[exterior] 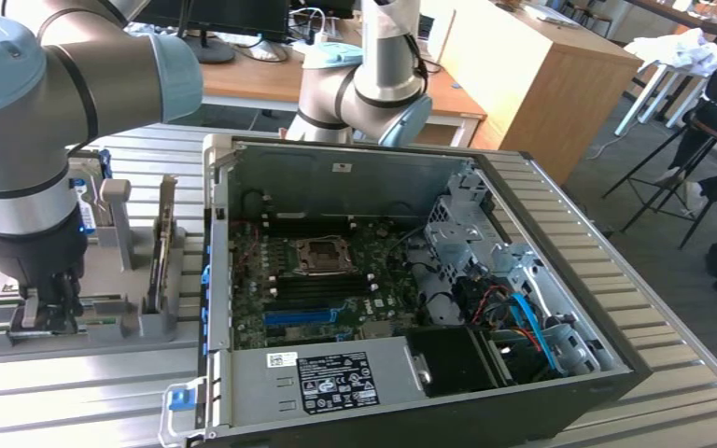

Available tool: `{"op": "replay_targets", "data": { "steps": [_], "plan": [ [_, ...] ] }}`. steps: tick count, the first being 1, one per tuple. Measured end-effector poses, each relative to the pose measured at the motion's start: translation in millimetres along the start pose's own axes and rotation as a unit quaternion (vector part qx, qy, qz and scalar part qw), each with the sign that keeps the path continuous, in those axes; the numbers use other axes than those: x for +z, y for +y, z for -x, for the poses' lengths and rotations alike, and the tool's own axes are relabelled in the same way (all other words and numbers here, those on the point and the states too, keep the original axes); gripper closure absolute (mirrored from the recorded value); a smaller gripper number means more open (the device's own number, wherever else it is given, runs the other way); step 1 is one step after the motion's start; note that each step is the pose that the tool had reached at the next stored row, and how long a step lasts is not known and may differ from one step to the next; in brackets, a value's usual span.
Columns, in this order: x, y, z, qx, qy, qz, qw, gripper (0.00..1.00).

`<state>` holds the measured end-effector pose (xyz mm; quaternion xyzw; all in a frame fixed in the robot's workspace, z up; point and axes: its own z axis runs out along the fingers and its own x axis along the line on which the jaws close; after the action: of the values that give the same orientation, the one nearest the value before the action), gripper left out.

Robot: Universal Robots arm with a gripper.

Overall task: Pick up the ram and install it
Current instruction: 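Pick up the ram and move it above insertion slot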

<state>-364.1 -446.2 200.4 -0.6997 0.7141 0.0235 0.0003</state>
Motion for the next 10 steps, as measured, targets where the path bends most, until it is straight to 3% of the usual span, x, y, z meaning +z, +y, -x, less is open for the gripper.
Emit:
{"op": "replay_targets", "data": {
  "steps": [10],
  "plan": [
    [-0.1, -0.7, -2.6, 0.0, 0.0, 0.0005, 1.0, 0.71]
  ]
}}
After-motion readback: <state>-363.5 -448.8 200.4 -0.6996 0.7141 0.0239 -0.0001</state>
